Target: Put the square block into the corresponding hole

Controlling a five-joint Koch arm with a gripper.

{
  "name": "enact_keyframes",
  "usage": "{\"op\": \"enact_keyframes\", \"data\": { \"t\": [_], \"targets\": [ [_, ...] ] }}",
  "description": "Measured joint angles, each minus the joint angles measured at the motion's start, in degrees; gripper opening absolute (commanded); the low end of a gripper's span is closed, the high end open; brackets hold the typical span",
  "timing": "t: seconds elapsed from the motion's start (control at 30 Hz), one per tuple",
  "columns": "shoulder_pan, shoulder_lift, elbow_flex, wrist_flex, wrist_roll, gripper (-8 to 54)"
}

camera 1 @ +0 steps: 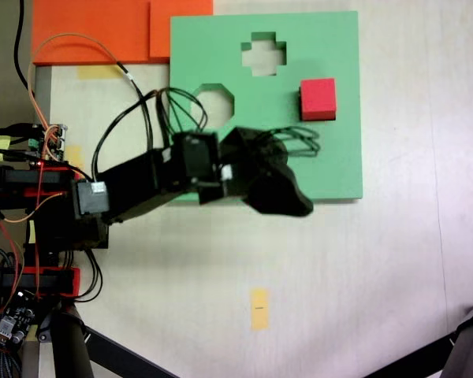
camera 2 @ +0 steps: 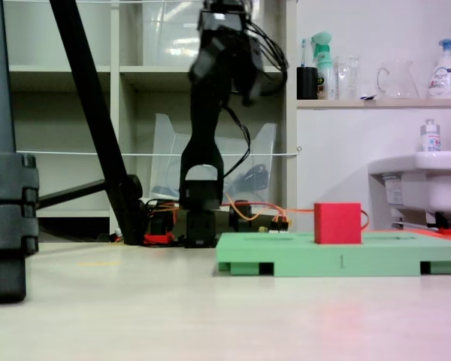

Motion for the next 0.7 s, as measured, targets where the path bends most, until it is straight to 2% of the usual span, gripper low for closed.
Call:
{"op": "enact_keyframes", "data": {
  "t": [0.17, 0.27, 0.37, 0.43, 0.47, 0.57, 0.6, 0.63, 0.7],
  "targets": [
    [10.02, 1.58, 3.08, -2.37, -13.89, 43.9],
    [12.30, 11.60, 26.19, -12.30, -25.84, 44.0],
    [13.10, 16.44, 28.65, -20.04, -29.71, 43.9],
    [13.27, 22.50, 45.62, -28.74, -30.85, 37.4],
    [13.80, 28.30, 62.93, -39.55, -32.52, 32.3],
    [13.36, 43.68, 108.54, -82.97, -37.53, 31.3],
    [12.83, 46.49, 118.56, -98.09, -38.50, 31.7],
    [11.95, 49.75, 123.13, -108.63, -39.90, 33.0],
    [11.43, 53.88, 128.14, -116.63, -43.77, 33.1]
  ]
}}
